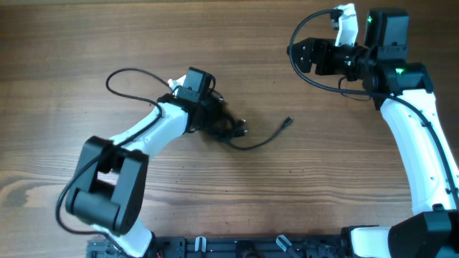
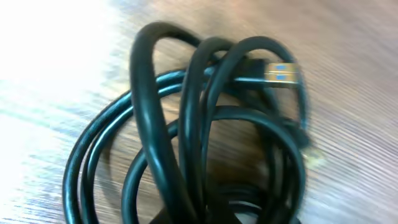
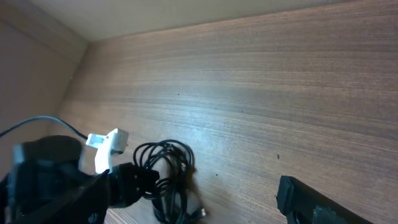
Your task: Untangle cables
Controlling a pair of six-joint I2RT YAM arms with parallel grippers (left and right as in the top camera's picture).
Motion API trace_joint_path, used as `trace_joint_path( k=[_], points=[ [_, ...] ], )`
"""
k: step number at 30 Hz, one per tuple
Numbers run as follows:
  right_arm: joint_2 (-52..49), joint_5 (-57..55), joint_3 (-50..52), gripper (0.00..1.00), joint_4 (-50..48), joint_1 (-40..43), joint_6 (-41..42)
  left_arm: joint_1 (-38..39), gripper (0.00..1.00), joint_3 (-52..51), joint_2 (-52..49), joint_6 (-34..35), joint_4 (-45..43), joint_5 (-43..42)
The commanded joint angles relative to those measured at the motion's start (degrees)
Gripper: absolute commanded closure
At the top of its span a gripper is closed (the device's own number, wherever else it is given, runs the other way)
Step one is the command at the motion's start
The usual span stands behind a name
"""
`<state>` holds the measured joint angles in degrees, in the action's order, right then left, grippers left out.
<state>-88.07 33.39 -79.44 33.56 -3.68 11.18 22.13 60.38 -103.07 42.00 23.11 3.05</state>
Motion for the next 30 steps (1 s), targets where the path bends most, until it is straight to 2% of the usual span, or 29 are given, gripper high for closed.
trace_joint_path(
  k=[1,7,14,19,24,30],
  points=[
    [-0.87,0.17,-1.46,0.13,-1.22,-1.64,1.2,-0.39,0.96,4.0,9.64,-11.37,-1.44,-8.17],
    [-0.87,1.2,-1.44,0.21,-2.86,-5.51,1.97,-0.7,0.96,4.0,19.39,-13.29,-5.88,-11.15],
    [-0.96,1.25,-1.44,0.47,-6.16,-11.1,4.04,-2.08,0.96,4.0,21.2,-12.83,-5.07,-12.5],
    [-1.03,-2.97,-1.44,0.53,-6.27,-14.6,7.39,-2.21,0.96,4.0,21.2,-8.15,-4.48,-12.33],
    [-1.6,-2.99,-1.44,0.58,-6.58,-16.96,7.08,-2.99,0.96,4.0,21.2,-3.5,-3.39,-12.24],
    [-5.27,-3.78,-1.44,0.62,-7.28,-19.32,6.86,-3.02,0.96,4.0,21.2,-2.47,-2.73,-13.16]
  ],
)
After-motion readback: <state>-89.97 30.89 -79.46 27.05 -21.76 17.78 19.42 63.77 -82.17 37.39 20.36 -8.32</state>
